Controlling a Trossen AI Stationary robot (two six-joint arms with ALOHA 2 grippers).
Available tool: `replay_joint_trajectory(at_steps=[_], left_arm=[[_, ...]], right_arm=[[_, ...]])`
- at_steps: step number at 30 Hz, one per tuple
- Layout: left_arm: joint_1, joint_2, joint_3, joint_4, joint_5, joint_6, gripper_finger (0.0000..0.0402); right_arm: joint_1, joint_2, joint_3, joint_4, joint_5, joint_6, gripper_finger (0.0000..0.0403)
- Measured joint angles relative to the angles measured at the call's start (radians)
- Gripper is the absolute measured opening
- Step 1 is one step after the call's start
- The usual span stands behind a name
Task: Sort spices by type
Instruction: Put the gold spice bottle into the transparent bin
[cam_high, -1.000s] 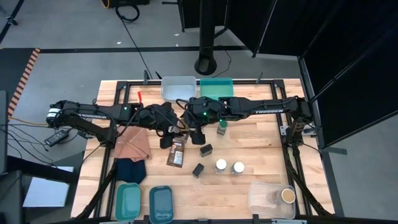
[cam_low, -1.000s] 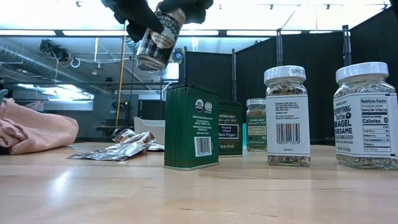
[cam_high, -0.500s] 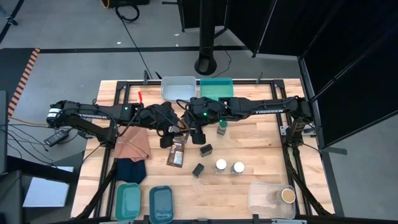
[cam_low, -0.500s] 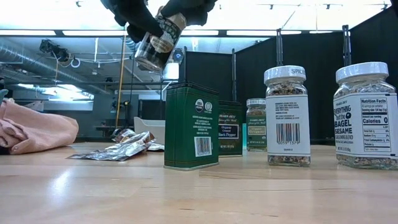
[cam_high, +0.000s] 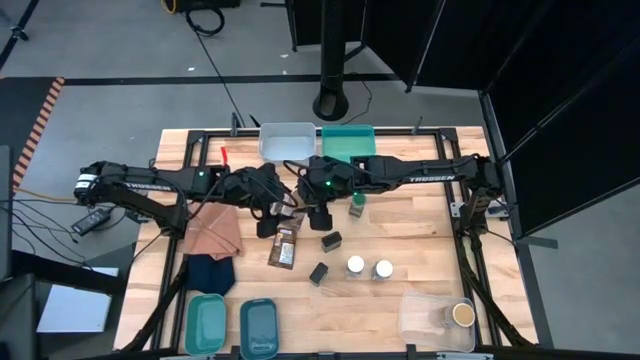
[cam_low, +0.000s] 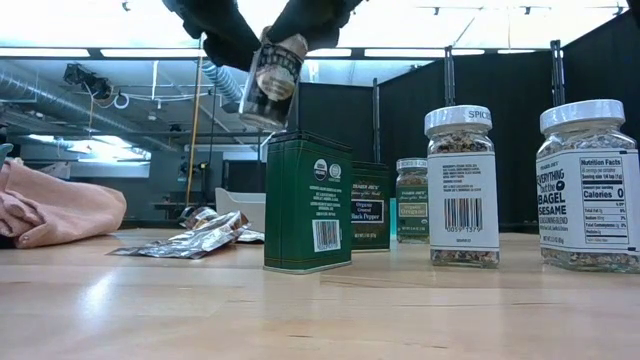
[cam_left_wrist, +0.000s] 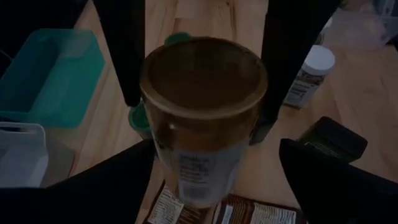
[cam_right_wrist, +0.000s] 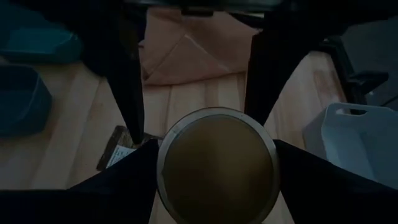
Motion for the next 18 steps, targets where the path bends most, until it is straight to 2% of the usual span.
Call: replay_joint_trajectory(at_steps=[10,18], left_arm=[[0.001,-0.021,0.000,-0.112,-0.026,0.000,0.0357],[0.024,-0.024,-0.001,-0.135,-0.030,0.002,0.0354]], right_arm=[[0.002,-0.037,0.000,-0.138,-0.001,0.029,0.0287],[0.041,-0.172,0.001,-0.377,0.002,0.113,0.0287]])
